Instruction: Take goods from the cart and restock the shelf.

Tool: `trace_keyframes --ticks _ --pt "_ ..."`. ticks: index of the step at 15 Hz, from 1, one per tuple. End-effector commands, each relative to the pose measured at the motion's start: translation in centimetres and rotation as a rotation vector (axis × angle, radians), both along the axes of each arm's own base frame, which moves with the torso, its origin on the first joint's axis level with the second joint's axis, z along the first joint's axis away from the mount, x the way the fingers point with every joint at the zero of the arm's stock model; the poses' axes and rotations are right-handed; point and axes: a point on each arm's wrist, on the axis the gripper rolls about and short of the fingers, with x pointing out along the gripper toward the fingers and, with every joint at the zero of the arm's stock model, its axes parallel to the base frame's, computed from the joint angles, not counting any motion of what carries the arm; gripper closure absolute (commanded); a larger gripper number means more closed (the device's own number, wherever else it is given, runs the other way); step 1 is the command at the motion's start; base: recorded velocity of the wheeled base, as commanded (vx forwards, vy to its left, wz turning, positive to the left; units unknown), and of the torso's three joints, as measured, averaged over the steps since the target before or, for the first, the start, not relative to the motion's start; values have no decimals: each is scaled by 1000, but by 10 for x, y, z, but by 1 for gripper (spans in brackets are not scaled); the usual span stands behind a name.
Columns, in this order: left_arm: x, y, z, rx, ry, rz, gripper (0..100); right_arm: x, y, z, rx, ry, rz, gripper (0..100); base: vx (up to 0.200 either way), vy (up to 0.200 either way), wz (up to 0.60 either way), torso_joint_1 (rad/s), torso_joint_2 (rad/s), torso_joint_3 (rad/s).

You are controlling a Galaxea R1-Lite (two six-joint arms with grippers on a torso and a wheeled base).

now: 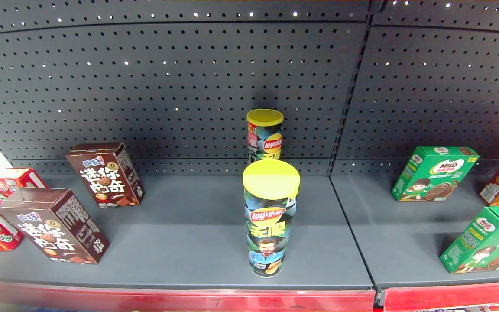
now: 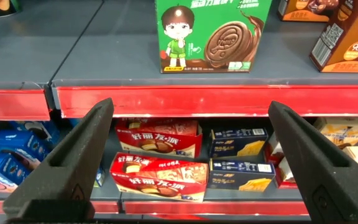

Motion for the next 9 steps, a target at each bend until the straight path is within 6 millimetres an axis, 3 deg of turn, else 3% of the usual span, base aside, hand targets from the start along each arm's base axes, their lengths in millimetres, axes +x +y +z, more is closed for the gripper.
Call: trace_keyframes --ticks 1,9 --pt "0 0 0 -1 1 1 0 0 0 0 0 0 0 0 0 0 0 0 0 0" --pt "0 0 0 -1 1 1 0 0 0 0 0 2 0 0 0 0 0 0 0 0"
